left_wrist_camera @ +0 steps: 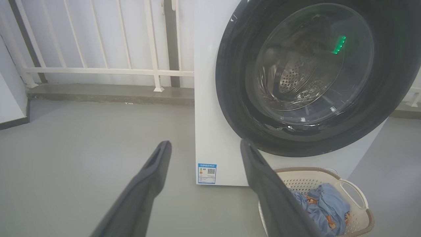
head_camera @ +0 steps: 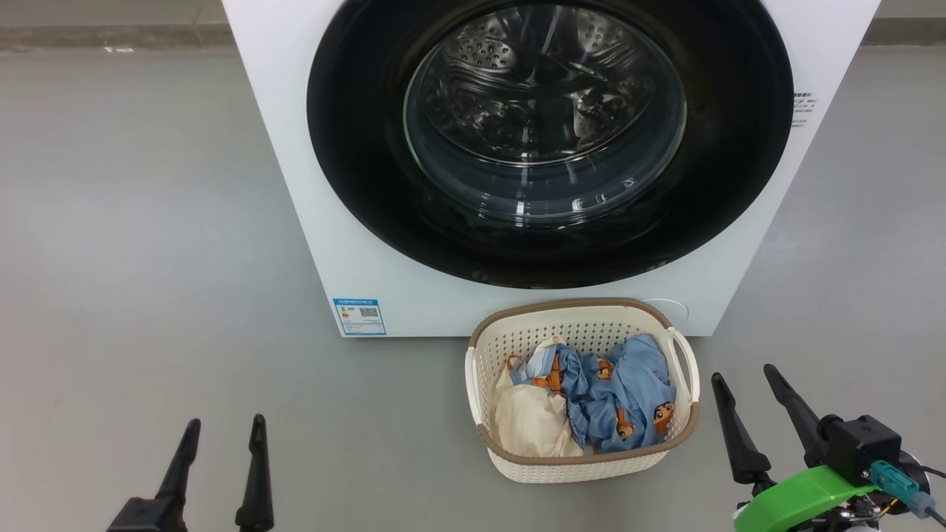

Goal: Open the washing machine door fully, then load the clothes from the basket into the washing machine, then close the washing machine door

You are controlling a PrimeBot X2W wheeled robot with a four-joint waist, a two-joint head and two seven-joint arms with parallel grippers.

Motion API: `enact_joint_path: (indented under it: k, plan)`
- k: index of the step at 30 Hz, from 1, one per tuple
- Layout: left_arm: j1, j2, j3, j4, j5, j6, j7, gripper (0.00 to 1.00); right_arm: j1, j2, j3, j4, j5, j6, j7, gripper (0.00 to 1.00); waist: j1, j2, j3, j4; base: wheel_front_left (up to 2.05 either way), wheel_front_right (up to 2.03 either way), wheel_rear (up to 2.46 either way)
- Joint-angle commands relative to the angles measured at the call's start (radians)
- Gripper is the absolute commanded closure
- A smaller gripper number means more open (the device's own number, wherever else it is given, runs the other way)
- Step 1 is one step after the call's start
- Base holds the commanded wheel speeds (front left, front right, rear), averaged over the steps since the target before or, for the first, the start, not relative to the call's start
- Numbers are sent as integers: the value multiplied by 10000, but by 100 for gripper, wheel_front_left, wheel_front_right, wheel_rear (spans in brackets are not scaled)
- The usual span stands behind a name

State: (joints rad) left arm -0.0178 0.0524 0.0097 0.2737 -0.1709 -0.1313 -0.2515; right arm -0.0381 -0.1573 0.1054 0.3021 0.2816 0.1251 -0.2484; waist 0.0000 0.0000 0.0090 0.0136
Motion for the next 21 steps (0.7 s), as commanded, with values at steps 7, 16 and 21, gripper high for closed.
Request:
enact_joint_path:
  k: [7, 16, 21]
  plan:
    - [-475, 245, 322, -69, -42, 6, -103, 0, -301, -110, 155, -278, -75, 56, -134, 0, 0, 0, 8, -44, 0, 0, 0]
    - [-500, 236, 399, -31, 4, 6, -103, 0, -263, -50, 96, -340, -105, 56, -134, 0, 0, 0, 11, -45, 0, 0, 0]
    - [-511, 211, 554, -37, 327, 10, -103, 0, -257, -44, 67, -374, -111, 56, -134, 0, 0, 0, -2, -35, 1, 1, -3]
